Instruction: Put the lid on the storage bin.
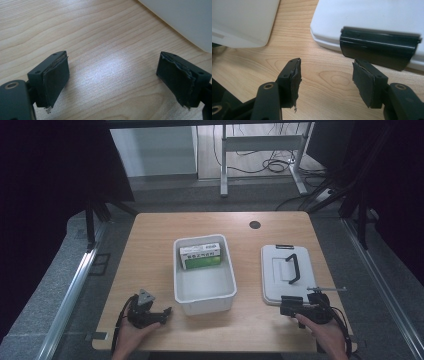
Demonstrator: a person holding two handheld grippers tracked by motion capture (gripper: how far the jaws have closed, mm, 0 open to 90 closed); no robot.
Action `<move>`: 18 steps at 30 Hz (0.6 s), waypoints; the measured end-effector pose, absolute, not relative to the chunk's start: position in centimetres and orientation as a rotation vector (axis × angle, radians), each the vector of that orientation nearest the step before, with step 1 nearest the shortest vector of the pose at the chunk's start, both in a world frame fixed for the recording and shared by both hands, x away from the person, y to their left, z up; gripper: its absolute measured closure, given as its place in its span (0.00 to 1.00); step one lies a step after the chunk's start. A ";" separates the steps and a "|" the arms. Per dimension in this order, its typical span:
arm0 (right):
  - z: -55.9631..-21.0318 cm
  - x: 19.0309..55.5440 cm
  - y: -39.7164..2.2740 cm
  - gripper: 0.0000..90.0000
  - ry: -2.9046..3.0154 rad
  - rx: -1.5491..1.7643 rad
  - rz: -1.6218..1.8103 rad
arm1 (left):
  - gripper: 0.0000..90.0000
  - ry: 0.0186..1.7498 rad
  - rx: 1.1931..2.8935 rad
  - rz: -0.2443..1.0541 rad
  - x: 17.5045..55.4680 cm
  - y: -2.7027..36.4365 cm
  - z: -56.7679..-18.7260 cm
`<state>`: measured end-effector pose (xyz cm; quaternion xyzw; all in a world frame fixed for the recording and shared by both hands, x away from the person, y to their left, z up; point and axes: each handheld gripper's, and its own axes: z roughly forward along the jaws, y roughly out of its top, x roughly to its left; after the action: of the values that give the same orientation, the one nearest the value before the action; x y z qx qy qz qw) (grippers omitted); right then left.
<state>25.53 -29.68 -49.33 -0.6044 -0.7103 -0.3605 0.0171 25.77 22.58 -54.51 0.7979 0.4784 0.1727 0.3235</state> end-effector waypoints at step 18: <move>-48.2 25.8 -30.4 0.40 -2.183 -1.903 -1.081 | 0.13 1.259 2.091 0.454 25.8 22.6 -54.5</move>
<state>25.75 -30.45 -48.24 -0.6156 -0.7059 -0.3495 0.0252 25.82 22.56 -54.51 0.7970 0.4799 0.1730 0.3235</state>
